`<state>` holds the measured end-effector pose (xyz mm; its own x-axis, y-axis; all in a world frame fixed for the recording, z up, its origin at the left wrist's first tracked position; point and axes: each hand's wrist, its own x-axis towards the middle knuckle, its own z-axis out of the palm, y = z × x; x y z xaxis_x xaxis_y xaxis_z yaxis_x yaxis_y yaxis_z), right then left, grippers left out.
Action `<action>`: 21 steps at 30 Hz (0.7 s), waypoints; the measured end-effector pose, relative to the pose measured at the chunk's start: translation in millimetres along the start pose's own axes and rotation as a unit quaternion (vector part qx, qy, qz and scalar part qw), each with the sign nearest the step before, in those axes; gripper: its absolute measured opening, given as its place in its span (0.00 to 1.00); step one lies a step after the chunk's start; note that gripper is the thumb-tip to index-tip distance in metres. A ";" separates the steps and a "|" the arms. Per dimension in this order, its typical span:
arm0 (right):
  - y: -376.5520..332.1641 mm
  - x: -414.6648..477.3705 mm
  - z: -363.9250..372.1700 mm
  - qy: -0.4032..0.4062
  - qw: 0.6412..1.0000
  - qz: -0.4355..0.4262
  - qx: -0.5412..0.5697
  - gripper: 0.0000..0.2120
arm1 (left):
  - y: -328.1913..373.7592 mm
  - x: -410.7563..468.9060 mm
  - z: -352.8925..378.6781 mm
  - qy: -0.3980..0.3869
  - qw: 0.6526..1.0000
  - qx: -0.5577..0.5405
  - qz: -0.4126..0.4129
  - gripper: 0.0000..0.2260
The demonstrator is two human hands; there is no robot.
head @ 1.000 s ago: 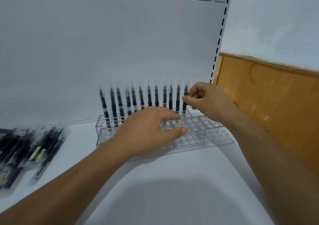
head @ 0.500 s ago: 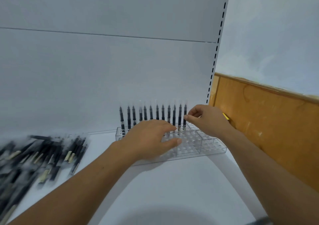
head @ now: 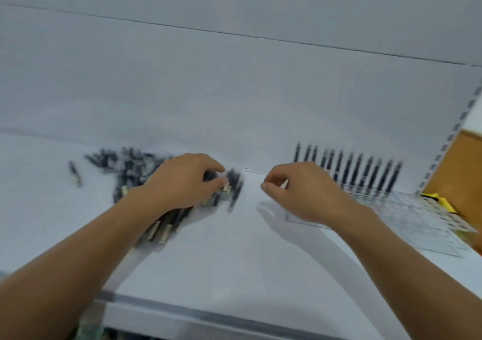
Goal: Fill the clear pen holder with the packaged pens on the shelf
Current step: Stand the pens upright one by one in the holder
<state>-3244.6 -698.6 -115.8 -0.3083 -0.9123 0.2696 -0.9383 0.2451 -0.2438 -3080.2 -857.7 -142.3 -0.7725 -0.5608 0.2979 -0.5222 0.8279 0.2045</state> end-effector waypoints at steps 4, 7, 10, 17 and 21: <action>-28.3 20.0 43.1 -0.050 0.996 -0.044 -0.061 0.12 | -12.3 -11.8 0.3 -0.004 1.000 0.017 -0.001 0.16; -30.2 31.0 62.9 -0.067 0.993 -0.040 -0.088 0.15 | -15.6 -15.1 6.0 -0.026 1.000 0.010 0.010 0.19; -23.6 30.8 73.2 -0.055 0.996 -0.032 -0.061 0.15 | -16.3 -11.7 13.0 -0.037 0.999 -0.002 0.026 0.18; -14.3 26.6 79.4 -0.015 1.000 -0.008 -0.025 0.09 | -8.0 24.3 20.8 -0.009 0.999 0.015 -0.032 0.12; -9.8 26.9 80.4 -0.009 1.000 -0.001 -0.017 0.06 | 3.2 46.9 20.7 -0.057 0.994 0.044 -0.082 0.14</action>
<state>-3231.1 -751.9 -181.1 -0.3033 -0.9184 0.2540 -0.9440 0.2531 -0.2117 -3125.6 -881.4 -147.0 -0.7082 -0.6879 0.1590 -0.6694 0.7258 0.1585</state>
